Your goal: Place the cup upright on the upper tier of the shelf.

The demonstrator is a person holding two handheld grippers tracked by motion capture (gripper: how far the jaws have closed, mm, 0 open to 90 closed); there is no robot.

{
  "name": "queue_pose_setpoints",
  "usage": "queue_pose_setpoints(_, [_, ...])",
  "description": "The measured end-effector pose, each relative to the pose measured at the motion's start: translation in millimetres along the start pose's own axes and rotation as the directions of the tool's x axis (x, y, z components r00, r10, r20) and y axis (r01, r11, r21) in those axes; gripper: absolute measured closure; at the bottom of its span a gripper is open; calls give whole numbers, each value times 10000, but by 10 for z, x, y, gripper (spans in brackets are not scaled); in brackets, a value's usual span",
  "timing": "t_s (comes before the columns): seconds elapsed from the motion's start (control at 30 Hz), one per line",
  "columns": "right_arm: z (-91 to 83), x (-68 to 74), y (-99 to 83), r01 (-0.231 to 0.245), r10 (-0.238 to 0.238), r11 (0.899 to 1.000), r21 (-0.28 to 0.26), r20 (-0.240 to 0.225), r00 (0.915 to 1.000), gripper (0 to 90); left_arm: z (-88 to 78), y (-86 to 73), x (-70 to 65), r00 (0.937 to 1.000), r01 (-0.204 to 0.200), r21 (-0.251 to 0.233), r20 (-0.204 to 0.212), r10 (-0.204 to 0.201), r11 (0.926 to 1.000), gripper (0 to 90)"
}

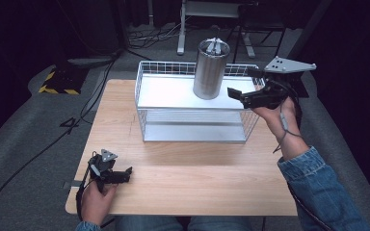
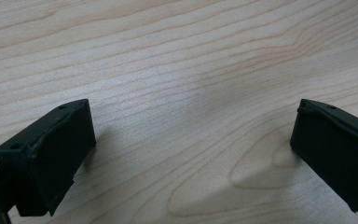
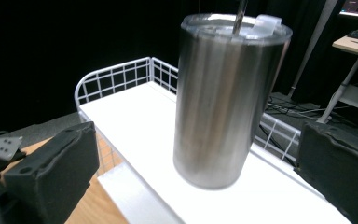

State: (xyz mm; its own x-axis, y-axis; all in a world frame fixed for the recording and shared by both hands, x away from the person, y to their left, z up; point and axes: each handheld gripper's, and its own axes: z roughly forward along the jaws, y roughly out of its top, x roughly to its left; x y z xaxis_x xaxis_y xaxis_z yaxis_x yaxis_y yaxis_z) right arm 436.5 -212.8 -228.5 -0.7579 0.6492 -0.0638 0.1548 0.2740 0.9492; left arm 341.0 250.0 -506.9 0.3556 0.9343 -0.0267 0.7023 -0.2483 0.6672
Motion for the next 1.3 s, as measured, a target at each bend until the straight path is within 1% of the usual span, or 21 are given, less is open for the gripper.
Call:
queue_pose_setpoints(0.07, [-31, 9, -21, 16, -16, 10000, 27, -19, 10000, 0, 0, 0, 0, 10000, -4, 3, -1, 4, 10000, 3])
queue_pose_setpoints(0.1, [-97, 29, -70, 52, -51, 9999, 103, -41, 10000, 0, 0, 0, 0, 10000, 0, -1, 0, 0, 10000, 3])
queue_pose_setpoints(0.17, [-117, 35, -88, 65, -65, 9999, 122, -58, 10000, 0, 0, 0, 0, 10000, -1, -1, -1, 1, 10000, 3])
queue_pose_setpoints(0.2, [-169, 52, -146, 58, -56, 9998, 176, -97, 9999, 0, 0, 0, 0, 10000, -1, -3, 0, 1, 10000, 3])
queue_pose_setpoints(0.27, [-184, 55, -164, 49, -46, 9998, 202, -123, 9999, 0, 0, 0, 0, 10000, 0, 1, -1, 0, 10000, 3])
queue_pose_setpoints(0.33, [-235, 80, -239, -34, 41, 9995, 306, -234, 9997, 0, 0, 0, 0, 10000, -1, -1, -1, 1, 10000, 3])
queue_pose_setpoints(0.47, [-283, 112, -322, -17, 31, 9990, 438, -325, 9995, 0, 0, 0, 0, 10000, -2, -1, -2, 2, 10000, 3])
queue_pose_setpoints(0.5, [-297, 122, -351, -21, 40, 9985, 549, -361, 9993, 0, 0, 0, 0, 10000, 0, -3, -3, 0, 10000, 3])
queue_pose_setpoints(0.53, [-297, 122, -351, -21, 40, 9985, 549, -361, 9993, 0, 0, 0, 0, 10000, 0, -3, -3, 0, 10000, 3])
queue_pose_setpoints(0.57, [-316, 136, -399, 13, 11, 9976, 693, -346, 9994, 0, 0, 0, 0, 10000, 4, -3, 1, -4, 10000, 3])
queue_pose_setpoints(0.6, [-316, 136, -399, 13, 11, 9976, 693, -346, 9994, 0, 0, 0, 0, 10000, -1, -3, 1, 1, 10000, 3])
queue_pose_setpoints(0.63, [-331, 150, -459, -3, 36, 9965, 838, -394, 9992, 0, 0, 0, 0, 10000, 0, -3, -2, 0, 10000, 3])
queue_pose_setpoints(0.7, [-334, 163, -505, 59, -15, 9950, 1001, -442, 9990, 0, 0, 0, 0, 10000, 2, -4, -2, -2, 10000, 3])
queue_pose_setpoints(0.77, [-336, 190, -569, 147, -88, 9922, 1241, -476, 9988, 0, 0, 0, 0, 10000, -1, -1, -1, 1, 10000, 3])
queue_pose_setpoints(0.87, [-337, 223, -675, 132, -54, 9898, 1418, -555, 9984, 0, 0, 0, 0, 10000, 2, -3, 0, -2, 10000, 2])
queue_pose_setpoints(0.97, [-328, 256, -796, 7, 96, 9863, 1651, -619, 9980, 0, 0, 0, 0, 10000, 1, -1, -1, -1, 10000, 3])
queue_pose_setpoints(1.1, [-289, 303, -990, -239, 407, 9782, 2063, -774, 9962, 0, 0, 0, 0, 10000, 2, -2, 0, -2, 10000, 3])
queue_pose_setpoints(1.13, [-289, 303, -990, -239, 407, 9782, 2063, -774, 9962, 0, 0, 0, 0, 10000, 2, -2, 0, -2, 10000, 3])
queue_pose_setpoints(1.17, [-262, 326, -1096, -333, 531, 9730, 2286, -810, 9953, 0, 0, 0, 0, 10000, -1, -1, -2, 1, 10000, 3])
queue_pose_setpoints(1.3, [-217, 351, -1259, -391, 604, 9650, 2594, -746, 9954, 0, 0, 0, 0, 10000, -2, -1, -2, 2, 10000, 3])
